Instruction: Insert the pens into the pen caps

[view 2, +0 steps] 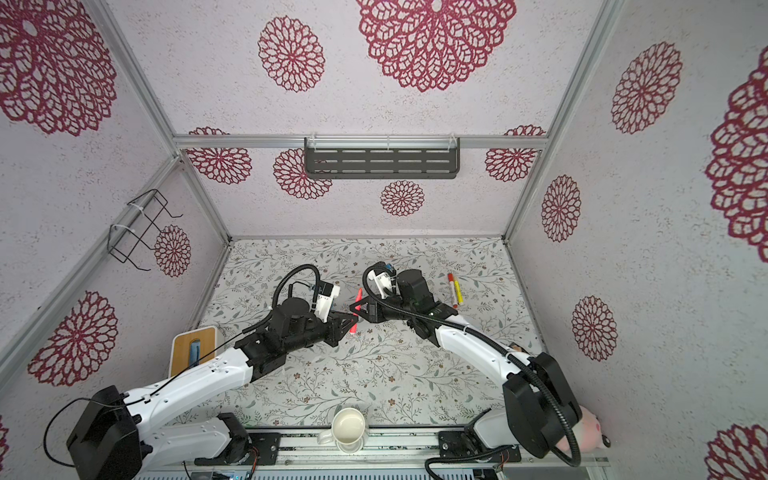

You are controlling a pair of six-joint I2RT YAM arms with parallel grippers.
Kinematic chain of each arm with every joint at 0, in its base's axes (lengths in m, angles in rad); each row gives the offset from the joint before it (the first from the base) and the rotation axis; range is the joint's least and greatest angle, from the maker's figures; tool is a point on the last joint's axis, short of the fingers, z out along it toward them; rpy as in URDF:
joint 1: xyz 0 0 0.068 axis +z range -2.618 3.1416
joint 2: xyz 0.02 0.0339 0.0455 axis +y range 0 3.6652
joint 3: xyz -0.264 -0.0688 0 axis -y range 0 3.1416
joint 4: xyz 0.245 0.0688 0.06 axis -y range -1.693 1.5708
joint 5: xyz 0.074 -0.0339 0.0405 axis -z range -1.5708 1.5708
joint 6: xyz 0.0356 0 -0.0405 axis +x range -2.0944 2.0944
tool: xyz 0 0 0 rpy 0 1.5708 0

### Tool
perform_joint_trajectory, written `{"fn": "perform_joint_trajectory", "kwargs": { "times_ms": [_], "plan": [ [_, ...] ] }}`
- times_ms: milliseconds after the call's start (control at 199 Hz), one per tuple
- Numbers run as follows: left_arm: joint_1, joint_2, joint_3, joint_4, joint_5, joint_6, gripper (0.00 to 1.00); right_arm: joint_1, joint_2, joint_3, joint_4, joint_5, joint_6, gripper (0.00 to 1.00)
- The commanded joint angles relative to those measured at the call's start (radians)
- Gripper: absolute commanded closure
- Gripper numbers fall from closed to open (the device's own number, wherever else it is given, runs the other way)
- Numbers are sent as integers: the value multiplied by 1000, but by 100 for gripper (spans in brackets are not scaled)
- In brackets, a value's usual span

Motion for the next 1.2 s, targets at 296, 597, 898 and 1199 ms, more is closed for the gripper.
{"fn": "perform_joint_trajectory", "kwargs": {
  "times_ms": [296,597,898,1199],
  "plan": [
    [-8,21,44,26,40,-6,56,11,-22,45,10,-1,-21,93],
    [-9,61,63,-16,108,-14,50,11,-36,73,-34,8,-46,93],
    [-7,41,54,-20,98,-12,60,11,-48,72,-42,16,-51,93],
    [-6,35,54,-31,101,-10,61,10,-53,76,-44,21,-51,93]
  ]
}}
